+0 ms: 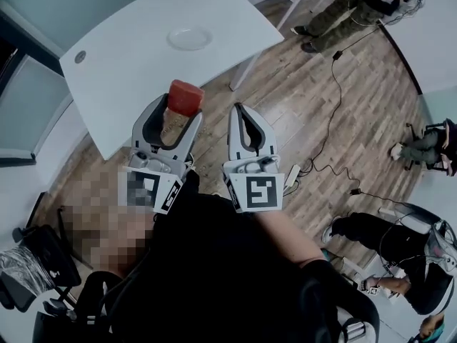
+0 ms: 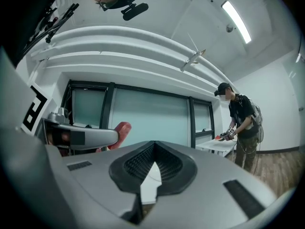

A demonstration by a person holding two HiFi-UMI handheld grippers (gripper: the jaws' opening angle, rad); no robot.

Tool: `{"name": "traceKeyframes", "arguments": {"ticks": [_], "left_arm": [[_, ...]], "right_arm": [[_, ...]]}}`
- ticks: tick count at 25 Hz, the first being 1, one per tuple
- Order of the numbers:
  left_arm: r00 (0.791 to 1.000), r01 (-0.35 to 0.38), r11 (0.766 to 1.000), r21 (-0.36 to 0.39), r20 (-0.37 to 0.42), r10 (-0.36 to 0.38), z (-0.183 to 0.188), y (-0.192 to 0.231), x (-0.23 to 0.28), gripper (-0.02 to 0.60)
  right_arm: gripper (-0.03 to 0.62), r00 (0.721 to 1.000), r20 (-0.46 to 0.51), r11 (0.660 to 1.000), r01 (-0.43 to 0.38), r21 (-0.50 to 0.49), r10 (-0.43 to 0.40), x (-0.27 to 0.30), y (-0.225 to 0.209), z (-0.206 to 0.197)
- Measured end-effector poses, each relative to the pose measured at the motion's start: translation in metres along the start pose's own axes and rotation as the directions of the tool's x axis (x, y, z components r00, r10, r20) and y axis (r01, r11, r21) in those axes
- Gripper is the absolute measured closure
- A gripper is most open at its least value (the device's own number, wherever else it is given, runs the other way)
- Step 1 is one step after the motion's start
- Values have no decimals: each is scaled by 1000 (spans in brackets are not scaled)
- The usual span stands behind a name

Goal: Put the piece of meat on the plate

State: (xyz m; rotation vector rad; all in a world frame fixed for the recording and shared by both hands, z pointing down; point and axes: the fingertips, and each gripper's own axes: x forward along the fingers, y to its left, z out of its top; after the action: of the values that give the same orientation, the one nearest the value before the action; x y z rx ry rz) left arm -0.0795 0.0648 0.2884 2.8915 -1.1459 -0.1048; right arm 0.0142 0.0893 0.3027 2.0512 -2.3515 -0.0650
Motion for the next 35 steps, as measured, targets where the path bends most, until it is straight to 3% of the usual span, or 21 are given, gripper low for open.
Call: {"name": "traceKeyframes", "arguments": {"ticks": [12, 24, 35], "left_arm": [[997, 76, 997, -11, 24, -76, 5, 71, 66, 307], [1000, 21, 1000, -18, 12, -20, 3, 99, 94, 307], [996, -84, 996, 27, -27, 85, -7, 115, 175, 307]], "right_arm": [[591, 1000, 5, 999, 27, -25, -27, 93, 1, 7], [591, 1000, 3, 1000, -15, -14, 15, 141, -15, 4], [591, 990, 2, 989, -140, 44, 140, 217, -72, -3]]}}
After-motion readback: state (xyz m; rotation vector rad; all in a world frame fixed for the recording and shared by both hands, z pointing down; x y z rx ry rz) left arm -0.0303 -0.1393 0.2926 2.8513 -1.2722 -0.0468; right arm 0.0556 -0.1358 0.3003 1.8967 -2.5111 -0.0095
